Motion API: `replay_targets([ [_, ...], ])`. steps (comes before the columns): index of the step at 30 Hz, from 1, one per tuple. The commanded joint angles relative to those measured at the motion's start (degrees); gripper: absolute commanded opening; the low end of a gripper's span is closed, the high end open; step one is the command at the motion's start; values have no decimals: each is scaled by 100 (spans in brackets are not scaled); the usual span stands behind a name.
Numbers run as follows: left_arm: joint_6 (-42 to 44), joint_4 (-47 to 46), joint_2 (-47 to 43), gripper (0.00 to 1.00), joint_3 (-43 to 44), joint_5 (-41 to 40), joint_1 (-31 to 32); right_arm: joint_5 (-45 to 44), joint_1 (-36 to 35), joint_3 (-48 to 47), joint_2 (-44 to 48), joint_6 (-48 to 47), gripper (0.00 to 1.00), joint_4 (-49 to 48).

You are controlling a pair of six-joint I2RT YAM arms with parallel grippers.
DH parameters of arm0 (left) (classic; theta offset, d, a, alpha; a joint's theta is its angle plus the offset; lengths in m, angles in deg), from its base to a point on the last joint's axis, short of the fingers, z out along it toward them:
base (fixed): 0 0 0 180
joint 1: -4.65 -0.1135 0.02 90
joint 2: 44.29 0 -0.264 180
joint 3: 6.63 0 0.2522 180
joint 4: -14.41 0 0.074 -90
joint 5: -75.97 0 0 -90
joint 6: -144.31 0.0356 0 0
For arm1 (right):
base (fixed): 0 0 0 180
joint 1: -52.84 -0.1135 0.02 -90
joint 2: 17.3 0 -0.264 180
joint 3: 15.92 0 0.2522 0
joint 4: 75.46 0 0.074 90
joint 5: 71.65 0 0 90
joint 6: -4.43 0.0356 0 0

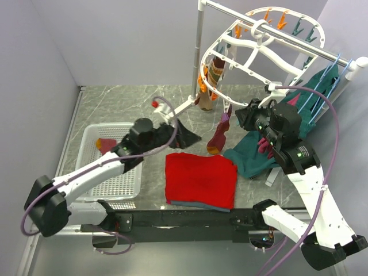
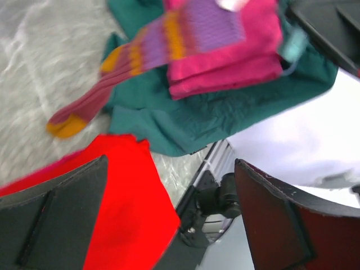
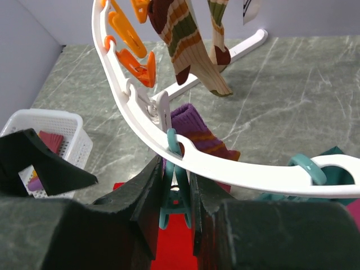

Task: Remove the socks clipped to the hanger

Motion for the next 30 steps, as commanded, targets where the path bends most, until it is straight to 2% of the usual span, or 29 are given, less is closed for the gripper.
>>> replay_targets([
  [1, 1144, -1017, 380, 99, 545, -862, 683, 73, -32, -181, 33, 79, 31, 731],
  [4, 1312, -1359, 758, 98, 598, -1171, 764, 73, -32, -269, 24, 106, 39, 907],
  [12, 1417, -1851, 1926, 89, 1239, -479, 772, 56, -32, -383, 164, 88, 52, 1267],
  [17, 1390, -2554, 2261, 88, 1275, -73, 816, 56, -23, -471, 323, 106, 67, 1487],
  [21, 1452, -2625, 2551, 88, 1415, -20, 852, 64, -23, -497, 463, 132, 77, 1733],
  [26, 1373, -2854, 2824, 88, 1556, 85, 860, 248, -32, -699, 595, 202, 79, 1970],
  [29, 1347, -2802, 3043, 84, 1784, 121, 878, 398, -32, -936, 630, 220, 79, 2128],
  [30, 1355, -2775, 3122, 80, 1898, 121, 878, 512, -32, -1007, 630, 229, 78, 2181],
])
